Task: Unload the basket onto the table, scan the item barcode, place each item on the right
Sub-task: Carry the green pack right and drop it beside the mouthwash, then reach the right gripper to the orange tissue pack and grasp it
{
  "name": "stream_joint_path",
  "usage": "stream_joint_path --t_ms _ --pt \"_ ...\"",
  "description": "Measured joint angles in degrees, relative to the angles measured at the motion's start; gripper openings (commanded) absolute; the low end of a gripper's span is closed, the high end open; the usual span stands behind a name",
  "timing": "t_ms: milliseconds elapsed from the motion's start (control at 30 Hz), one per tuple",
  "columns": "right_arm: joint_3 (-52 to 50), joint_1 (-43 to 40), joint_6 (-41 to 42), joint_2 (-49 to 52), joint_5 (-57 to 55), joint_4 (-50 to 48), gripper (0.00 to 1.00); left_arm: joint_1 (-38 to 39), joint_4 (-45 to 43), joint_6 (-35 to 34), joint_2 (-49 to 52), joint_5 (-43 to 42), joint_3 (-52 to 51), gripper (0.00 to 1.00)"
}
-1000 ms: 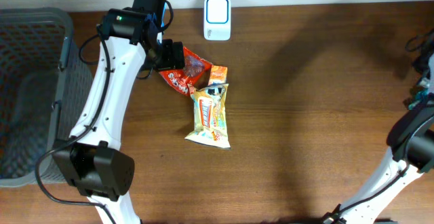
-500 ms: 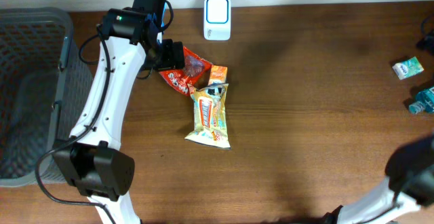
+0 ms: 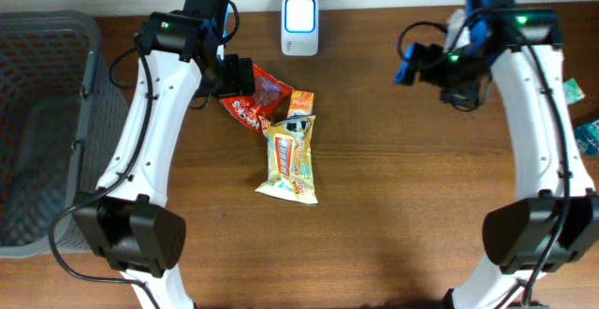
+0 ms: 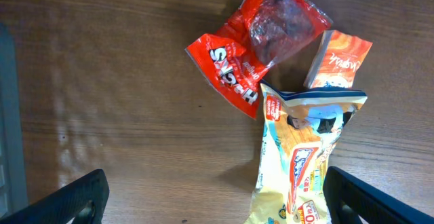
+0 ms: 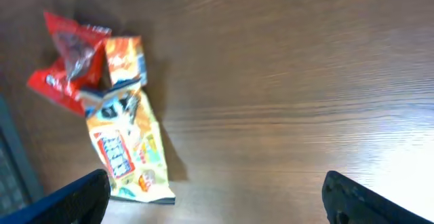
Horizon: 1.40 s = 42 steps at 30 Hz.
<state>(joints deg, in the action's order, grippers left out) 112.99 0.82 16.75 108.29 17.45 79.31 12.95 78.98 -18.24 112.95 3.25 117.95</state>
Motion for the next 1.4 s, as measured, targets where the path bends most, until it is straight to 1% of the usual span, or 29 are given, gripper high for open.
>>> stream_joint_path --t_ms 100,167,467,567,700,867,967,1067,1100,1133,1267,1300,1400 --pt "-0.02 3.67 0.0 0.0 -0.04 0.11 0.99 0.0 0.0 0.0 0.0 0.0 0.0 0.99" --pt "-0.02 4.7 -0.02 0.0 -0.26 0.79 0.98 0.0 0.02 0.0 0.0 0.0 0.0 0.99" --pt "0.0 4.92 0.0 0.0 -0.66 0.39 0.99 0.0 0.0 0.0 0.0 0.0 0.0 0.99" --pt "-0.07 4.92 1.16 0.0 -0.68 -3.34 0.98 0.0 -0.02 0.0 0.0 0.0 0.0 0.99" --pt "-0.09 4.92 6.8 0.0 -0.68 -8.66 0.99 0.0 0.0 0.0 0.0 0.0 0.0 0.99" --pt "-0.09 5.2 7.74 0.13 -1.05 -12.0 0.98 0.0 0.0 0.0 0.0 0.0 0.0 0.99" --pt "-0.07 7.58 6.95 3.54 -1.05 -15.82 0.98 0.0 -0.02 0.0 0.0 0.0 0.0 0.99" --pt "-0.09 11.63 6.8 9.66 -1.05 -20.63 0.99 0.0 0.0 0.0 0.0 0.0 0.0 0.99" --pt "-0.09 14.29 6.8 13.35 -1.03 -23.76 0.96 0.0 0.0 0.0 0.0 0.0 0.0 0.99" --pt "-0.09 15.61 6.75 14.95 -0.92 -25.24 0.89 0.0 0.0 -0.02 0.0 0.0 0.0 0.99" --pt "-0.09 19.74 8.37 19.43 -1.29 -30.16 0.85 0.0 -0.02 0.0 0.0 0.0 0.0 0.99" --pt "-0.09 20.7 10.36 21.27 -1.6 -31.19 0.79 0.0 0.0 0.0 0.0 0.0 0.0 0.99" --pt "-0.09 20.98 12.7 24.13 -1.97 -31.5 0.75 0.0 0.0 0.0 0.0 0.0 0.0 0.99"
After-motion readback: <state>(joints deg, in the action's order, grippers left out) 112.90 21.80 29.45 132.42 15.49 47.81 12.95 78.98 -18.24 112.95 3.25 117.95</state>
